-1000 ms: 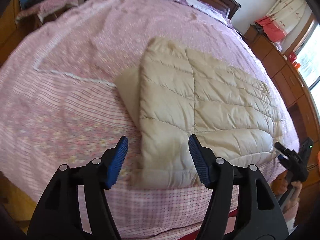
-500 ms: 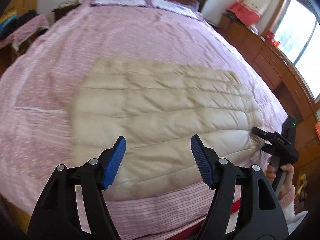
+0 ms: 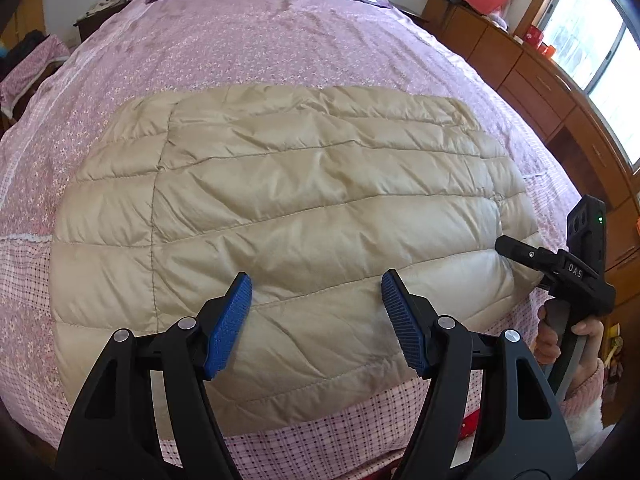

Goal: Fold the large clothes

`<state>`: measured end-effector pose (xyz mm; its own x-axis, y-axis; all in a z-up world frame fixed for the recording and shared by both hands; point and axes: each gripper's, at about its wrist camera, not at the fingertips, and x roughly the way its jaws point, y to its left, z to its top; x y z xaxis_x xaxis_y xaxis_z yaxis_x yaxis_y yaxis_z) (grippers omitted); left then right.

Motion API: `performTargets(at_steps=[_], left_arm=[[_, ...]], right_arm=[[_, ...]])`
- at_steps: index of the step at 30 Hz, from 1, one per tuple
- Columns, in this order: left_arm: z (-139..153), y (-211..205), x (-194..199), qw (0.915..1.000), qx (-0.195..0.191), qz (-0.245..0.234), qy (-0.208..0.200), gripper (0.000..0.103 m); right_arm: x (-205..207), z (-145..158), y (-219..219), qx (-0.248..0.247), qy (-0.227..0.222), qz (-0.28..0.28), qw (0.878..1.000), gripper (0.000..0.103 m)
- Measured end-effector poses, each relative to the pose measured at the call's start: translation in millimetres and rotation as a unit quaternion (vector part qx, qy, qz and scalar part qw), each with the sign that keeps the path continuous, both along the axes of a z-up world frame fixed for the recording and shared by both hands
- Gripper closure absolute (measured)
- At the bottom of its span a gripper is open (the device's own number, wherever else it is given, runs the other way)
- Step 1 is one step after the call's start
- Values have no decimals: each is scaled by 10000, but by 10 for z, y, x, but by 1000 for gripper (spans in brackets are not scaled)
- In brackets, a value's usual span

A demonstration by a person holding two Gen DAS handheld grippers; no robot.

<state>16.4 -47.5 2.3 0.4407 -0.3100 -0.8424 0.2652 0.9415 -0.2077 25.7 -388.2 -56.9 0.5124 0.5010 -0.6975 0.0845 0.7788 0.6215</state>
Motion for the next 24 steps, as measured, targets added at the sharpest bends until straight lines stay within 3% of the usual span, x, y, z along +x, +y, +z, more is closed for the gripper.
performTargets(at_steps=[10, 16, 18, 20, 24], left_arm=[[-74, -97, 70, 9998, 220, -17, -30, 35], [-114, -101, 89, 9998, 203, -9, -4, 34], [-130, -103, 96, 9998, 212, -15, 1, 34], [-150, -104, 102, 9998, 220, -18, 7, 34], [-190, -120, 102, 9996, 276, -36, 5, 32]], right_arm=[[23, -73, 65, 137, -33, 17, 9999, 6], [-57, -112, -22, 680, -68, 166, 9975, 9], [-67, -133, -58, 1106, -100, 106, 9938, 10], [-91, -159, -119, 1394, -164, -29, 9901, 14], [-158, -224, -252, 1764, -241, -319, 9835, 38]])
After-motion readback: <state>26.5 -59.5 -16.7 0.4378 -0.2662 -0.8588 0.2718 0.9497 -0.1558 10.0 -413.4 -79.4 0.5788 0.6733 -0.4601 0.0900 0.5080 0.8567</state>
